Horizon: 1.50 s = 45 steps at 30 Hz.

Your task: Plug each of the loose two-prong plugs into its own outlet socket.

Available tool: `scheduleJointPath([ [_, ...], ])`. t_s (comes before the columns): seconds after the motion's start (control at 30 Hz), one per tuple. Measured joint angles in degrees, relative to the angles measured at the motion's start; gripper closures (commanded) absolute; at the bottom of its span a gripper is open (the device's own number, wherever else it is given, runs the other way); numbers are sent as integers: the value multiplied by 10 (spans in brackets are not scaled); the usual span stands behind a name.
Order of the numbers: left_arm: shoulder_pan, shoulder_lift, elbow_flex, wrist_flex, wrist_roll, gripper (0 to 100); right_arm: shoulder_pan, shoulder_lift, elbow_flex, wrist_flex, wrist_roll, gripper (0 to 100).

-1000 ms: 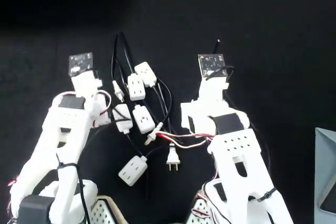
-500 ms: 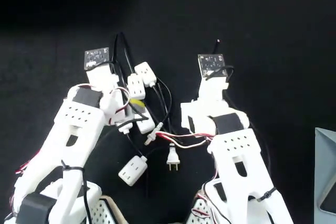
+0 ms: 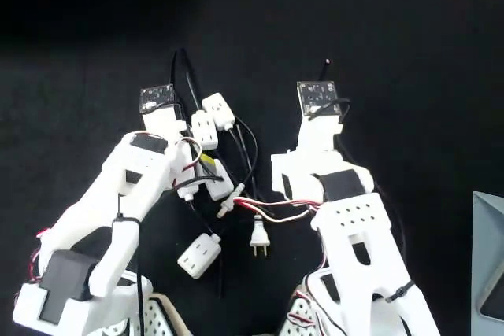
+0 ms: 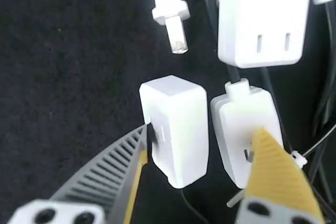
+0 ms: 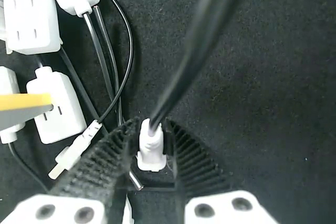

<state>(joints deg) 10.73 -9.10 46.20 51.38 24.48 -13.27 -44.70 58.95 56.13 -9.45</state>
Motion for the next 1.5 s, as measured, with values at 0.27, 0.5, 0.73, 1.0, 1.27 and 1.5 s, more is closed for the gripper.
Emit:
scheduleJointPath([
  [0.27, -52, 11, -28, -4, 1, 936, 0, 0, 0, 0, 0, 985],
  [0.5, -71, 16, -23, -10, 3, 972, 0, 0, 0, 0, 0, 985],
  [0.73, -82, 7, -25, -6, 3, 972, 0, 0, 0, 0, 0, 985],
  [1.0, -159, -88, -119, 79, 1, 972, 0, 0, 0, 0, 0, 985],
  [1.27, -214, -161, -215, 82, -18, 971, 0, 0, 0, 0, 0, 985],
  [1.5, -272, -163, -287, 82, -140, 971, 1, 0, 0, 0, 0, 985],
])
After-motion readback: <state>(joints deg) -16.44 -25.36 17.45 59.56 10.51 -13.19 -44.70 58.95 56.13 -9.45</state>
